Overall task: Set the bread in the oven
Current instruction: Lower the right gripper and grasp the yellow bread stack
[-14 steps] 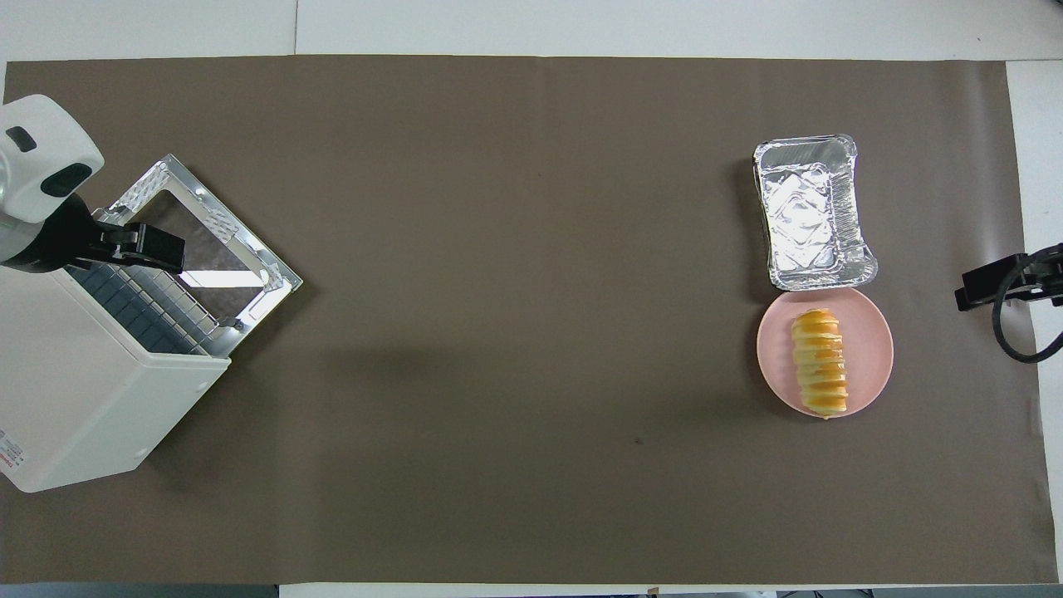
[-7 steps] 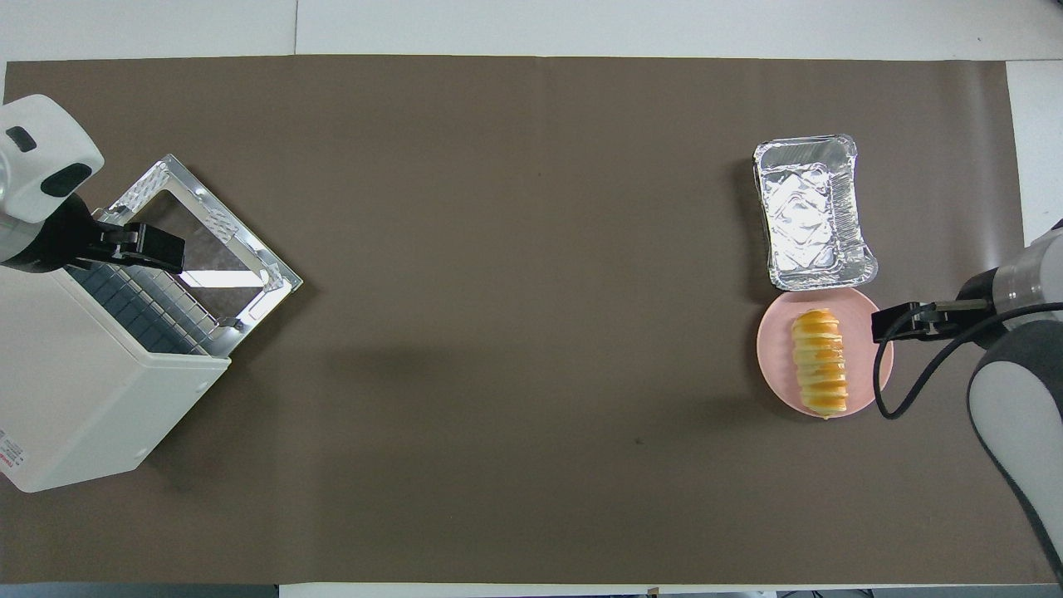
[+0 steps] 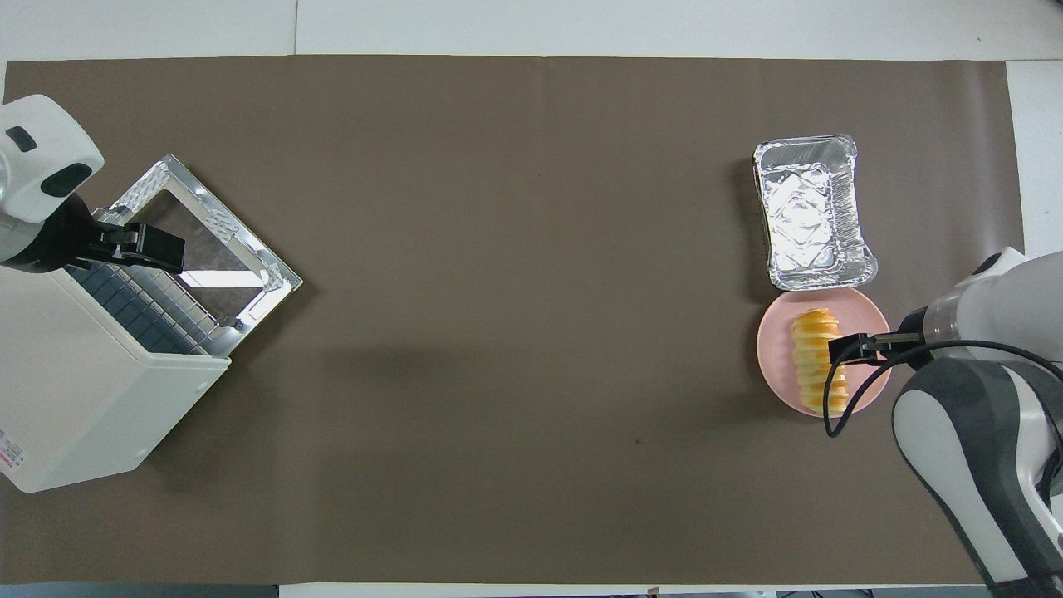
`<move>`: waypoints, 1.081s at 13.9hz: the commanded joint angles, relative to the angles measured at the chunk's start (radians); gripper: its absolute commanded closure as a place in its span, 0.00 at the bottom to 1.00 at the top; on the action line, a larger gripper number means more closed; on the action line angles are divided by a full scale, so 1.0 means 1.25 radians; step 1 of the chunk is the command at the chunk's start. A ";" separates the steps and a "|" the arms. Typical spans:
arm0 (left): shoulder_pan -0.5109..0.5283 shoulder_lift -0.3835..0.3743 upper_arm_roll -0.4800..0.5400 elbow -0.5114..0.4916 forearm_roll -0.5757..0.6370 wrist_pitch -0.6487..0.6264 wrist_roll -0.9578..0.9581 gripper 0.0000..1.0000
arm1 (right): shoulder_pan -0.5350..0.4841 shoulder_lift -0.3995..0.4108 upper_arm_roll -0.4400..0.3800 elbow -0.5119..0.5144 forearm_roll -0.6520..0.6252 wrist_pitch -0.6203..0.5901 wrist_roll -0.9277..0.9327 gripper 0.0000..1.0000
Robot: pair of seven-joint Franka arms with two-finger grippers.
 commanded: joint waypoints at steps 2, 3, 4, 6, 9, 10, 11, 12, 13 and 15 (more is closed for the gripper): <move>0.013 -0.019 -0.005 -0.015 -0.014 0.000 0.010 0.00 | -0.001 0.011 -0.002 -0.065 0.017 0.084 0.001 0.00; 0.013 -0.019 -0.005 -0.014 -0.014 0.000 0.010 0.00 | -0.001 0.018 -0.002 -0.085 0.017 0.120 0.001 0.00; 0.013 -0.019 -0.005 -0.014 -0.014 0.000 0.010 0.00 | -0.001 0.028 -0.002 -0.093 0.019 0.146 0.002 0.00; 0.013 -0.019 -0.005 -0.014 -0.014 0.000 0.010 0.00 | -0.002 0.055 -0.002 -0.095 0.026 0.169 0.004 0.00; 0.013 -0.019 -0.005 -0.014 -0.014 0.000 0.010 0.00 | -0.002 0.060 -0.002 -0.118 0.034 0.187 0.001 0.00; 0.013 -0.019 -0.005 -0.014 -0.014 0.000 0.010 0.00 | -0.002 0.060 -0.002 -0.136 0.034 0.214 0.001 0.05; 0.013 -0.019 -0.005 -0.015 -0.014 0.000 0.010 0.00 | -0.002 0.057 -0.002 -0.150 0.034 0.230 0.001 0.13; 0.013 -0.019 -0.005 -0.015 -0.014 0.000 0.010 0.00 | -0.002 0.056 -0.002 -0.152 0.034 0.231 0.001 0.21; 0.013 -0.019 -0.005 -0.015 -0.014 0.000 0.010 0.00 | -0.002 0.056 -0.001 -0.152 0.034 0.231 0.001 0.33; 0.013 -0.019 -0.005 -0.015 -0.014 0.000 0.010 0.00 | -0.002 0.055 -0.001 -0.155 0.034 0.231 0.001 0.60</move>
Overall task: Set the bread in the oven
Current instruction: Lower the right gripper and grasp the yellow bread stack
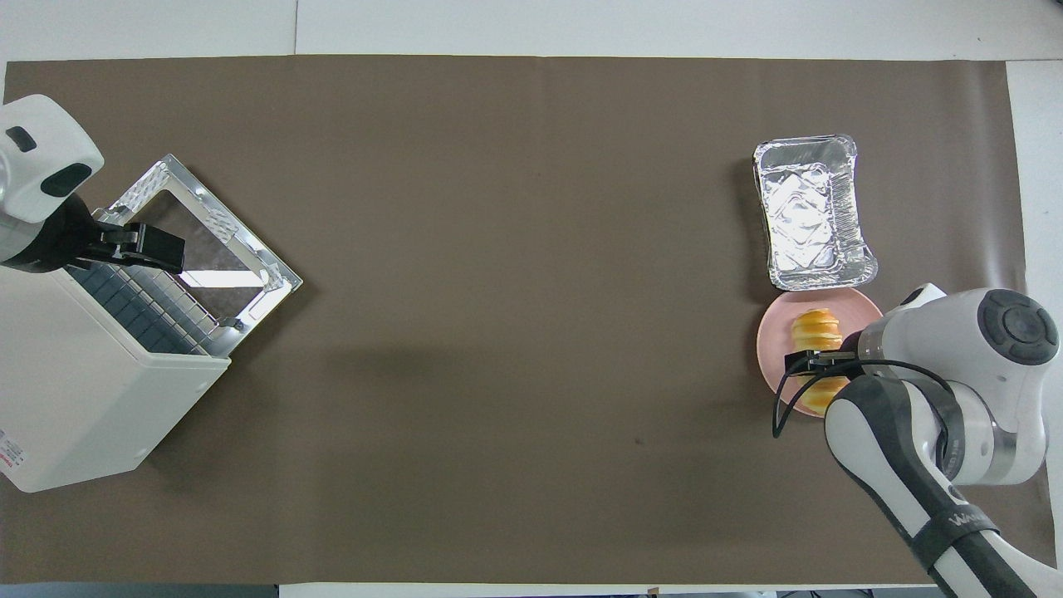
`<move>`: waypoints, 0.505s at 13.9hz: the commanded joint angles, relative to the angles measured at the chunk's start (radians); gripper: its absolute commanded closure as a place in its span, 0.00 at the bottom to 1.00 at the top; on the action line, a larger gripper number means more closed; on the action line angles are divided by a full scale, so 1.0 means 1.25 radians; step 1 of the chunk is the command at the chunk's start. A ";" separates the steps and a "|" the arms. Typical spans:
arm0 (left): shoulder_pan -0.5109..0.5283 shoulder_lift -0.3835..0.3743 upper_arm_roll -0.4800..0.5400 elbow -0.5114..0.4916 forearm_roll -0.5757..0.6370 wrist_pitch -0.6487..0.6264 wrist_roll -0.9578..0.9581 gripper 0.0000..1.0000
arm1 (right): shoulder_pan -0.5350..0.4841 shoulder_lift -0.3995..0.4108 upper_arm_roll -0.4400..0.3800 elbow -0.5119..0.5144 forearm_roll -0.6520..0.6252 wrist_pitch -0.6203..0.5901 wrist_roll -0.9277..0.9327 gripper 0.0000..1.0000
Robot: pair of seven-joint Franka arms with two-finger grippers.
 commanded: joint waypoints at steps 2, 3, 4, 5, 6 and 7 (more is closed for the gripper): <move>0.013 -0.019 -0.005 -0.014 -0.014 0.000 0.010 0.00 | -0.002 -0.009 0.001 -0.008 0.012 0.007 0.001 0.67; 0.013 -0.019 -0.005 -0.014 -0.014 0.000 0.010 0.00 | -0.002 -0.007 0.000 0.007 0.012 -0.001 0.002 0.67; 0.013 -0.019 -0.005 -0.015 -0.014 0.000 0.010 0.00 | -0.002 -0.007 0.000 0.025 0.012 -0.024 0.004 0.67; 0.013 -0.019 -0.005 -0.015 -0.014 0.000 0.010 0.00 | -0.002 -0.007 0.001 0.057 0.013 -0.069 0.006 0.67; 0.013 -0.019 -0.005 -0.015 -0.014 0.000 0.010 0.00 | -0.002 -0.006 0.000 0.090 0.027 -0.116 0.011 0.67; 0.013 -0.019 -0.005 -0.014 -0.014 0.000 0.010 0.00 | -0.001 -0.006 0.001 0.127 0.046 -0.160 0.018 0.67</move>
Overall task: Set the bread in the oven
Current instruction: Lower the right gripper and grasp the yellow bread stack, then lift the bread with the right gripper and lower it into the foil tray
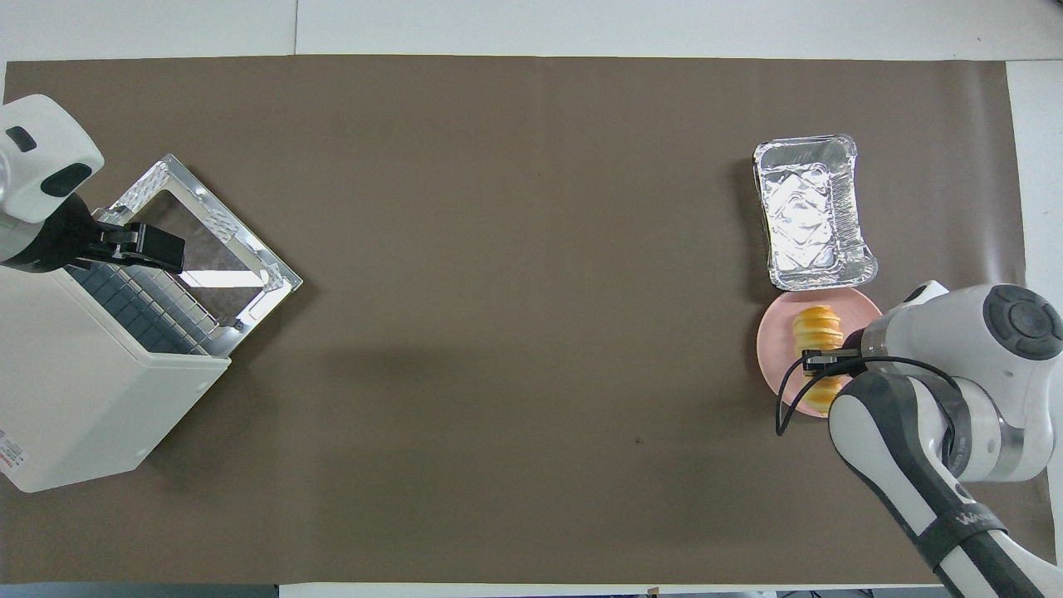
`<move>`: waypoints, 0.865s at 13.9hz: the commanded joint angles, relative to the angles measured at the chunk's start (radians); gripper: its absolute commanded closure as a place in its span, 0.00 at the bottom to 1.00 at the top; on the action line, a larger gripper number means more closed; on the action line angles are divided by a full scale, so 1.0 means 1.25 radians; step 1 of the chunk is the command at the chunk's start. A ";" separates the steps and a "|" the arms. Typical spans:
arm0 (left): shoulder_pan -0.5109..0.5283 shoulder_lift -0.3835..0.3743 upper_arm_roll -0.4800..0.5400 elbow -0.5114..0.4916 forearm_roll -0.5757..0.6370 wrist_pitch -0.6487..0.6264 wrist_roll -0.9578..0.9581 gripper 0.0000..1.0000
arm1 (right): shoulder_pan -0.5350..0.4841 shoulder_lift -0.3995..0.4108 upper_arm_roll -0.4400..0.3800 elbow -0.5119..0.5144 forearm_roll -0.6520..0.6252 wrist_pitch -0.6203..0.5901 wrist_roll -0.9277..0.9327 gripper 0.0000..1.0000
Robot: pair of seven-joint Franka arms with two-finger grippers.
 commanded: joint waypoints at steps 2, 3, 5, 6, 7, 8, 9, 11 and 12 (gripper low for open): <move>0.013 -0.019 -0.005 -0.014 -0.014 0.000 0.010 0.00 | -0.001 -0.002 0.009 0.123 0.037 -0.135 0.018 0.66; 0.013 -0.019 -0.005 -0.014 -0.014 0.000 0.010 0.00 | -0.001 0.003 0.009 0.153 0.037 -0.163 0.018 0.66; 0.013 -0.019 -0.005 -0.014 -0.014 0.000 0.010 0.00 | -0.001 0.035 0.009 0.239 0.036 -0.227 0.013 0.66; 0.013 -0.019 -0.005 -0.014 -0.014 0.000 0.010 0.00 | -0.002 0.058 0.009 0.291 0.031 -0.248 0.008 0.66; 0.013 -0.019 -0.005 -0.014 -0.014 0.000 0.010 0.00 | -0.003 0.076 0.009 0.332 0.024 -0.253 -0.010 0.66; 0.013 -0.019 -0.005 -0.014 -0.014 0.000 0.010 0.00 | -0.004 0.088 0.009 0.353 0.022 -0.243 -0.029 0.66; 0.013 -0.019 -0.005 -0.014 -0.014 0.000 0.010 0.00 | -0.008 0.099 0.008 0.374 0.020 -0.228 -0.041 0.66; 0.013 -0.019 -0.005 -0.015 -0.014 0.000 0.010 0.00 | -0.012 0.124 0.008 0.383 -0.012 -0.165 -0.045 0.66; 0.013 -0.019 -0.005 -0.014 -0.014 0.000 0.010 0.00 | -0.014 0.143 0.008 0.397 -0.019 -0.135 -0.050 0.66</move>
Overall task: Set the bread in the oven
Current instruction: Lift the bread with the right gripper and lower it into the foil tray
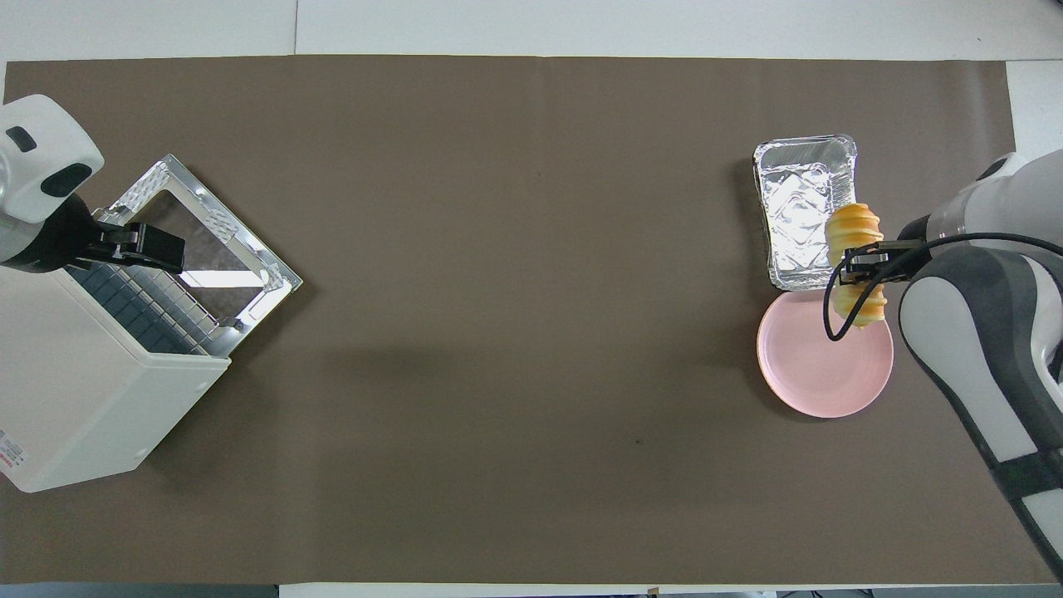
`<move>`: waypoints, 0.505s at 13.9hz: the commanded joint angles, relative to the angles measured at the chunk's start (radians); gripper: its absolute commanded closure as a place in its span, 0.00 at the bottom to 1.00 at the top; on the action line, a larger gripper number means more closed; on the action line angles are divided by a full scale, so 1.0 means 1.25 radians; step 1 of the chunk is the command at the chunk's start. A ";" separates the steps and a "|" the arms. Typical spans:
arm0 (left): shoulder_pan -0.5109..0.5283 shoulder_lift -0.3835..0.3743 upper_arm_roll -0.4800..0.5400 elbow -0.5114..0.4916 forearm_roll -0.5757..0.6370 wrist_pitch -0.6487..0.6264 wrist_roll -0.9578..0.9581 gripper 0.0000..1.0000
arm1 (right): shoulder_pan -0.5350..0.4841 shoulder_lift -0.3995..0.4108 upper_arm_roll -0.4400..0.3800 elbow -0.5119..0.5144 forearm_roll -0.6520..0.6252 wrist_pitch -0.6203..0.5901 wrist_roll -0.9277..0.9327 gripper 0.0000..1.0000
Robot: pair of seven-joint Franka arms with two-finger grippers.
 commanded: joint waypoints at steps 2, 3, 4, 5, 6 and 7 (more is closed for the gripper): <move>0.013 -0.019 -0.005 -0.014 -0.014 0.000 0.010 0.00 | -0.014 0.110 0.003 0.091 -0.019 0.071 -0.049 0.67; 0.013 -0.019 -0.005 -0.014 -0.014 0.000 0.010 0.00 | -0.006 0.130 0.003 0.097 -0.019 0.107 -0.049 0.67; 0.013 -0.019 -0.005 -0.014 -0.014 0.000 0.010 0.00 | -0.006 0.148 0.003 0.105 -0.018 0.132 -0.049 0.67; 0.013 -0.019 -0.005 -0.014 -0.014 0.000 0.010 0.00 | -0.011 0.177 0.003 0.111 -0.016 0.148 -0.051 0.67; 0.013 -0.019 -0.005 -0.015 -0.014 0.000 0.010 0.00 | -0.012 0.202 0.004 0.111 -0.011 0.168 -0.051 0.66; 0.013 -0.019 -0.005 -0.015 -0.014 0.000 0.010 0.00 | -0.009 0.213 0.004 0.101 -0.007 0.184 -0.049 0.66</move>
